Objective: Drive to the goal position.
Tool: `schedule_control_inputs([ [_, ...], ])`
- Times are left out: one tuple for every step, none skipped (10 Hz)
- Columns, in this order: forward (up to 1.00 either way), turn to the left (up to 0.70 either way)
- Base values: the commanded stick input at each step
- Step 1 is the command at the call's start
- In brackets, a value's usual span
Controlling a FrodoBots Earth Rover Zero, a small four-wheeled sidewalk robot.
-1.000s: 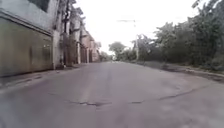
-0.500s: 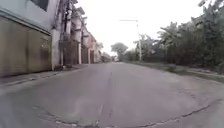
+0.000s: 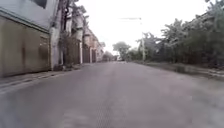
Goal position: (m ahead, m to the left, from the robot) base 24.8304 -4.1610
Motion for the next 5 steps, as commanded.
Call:
schedule_control_inputs([
  [1.0,0.08],
  [1.0,0.08],
  [1.0,0.08],
  [1.0,0.08],
  [1.0,0.08],
])
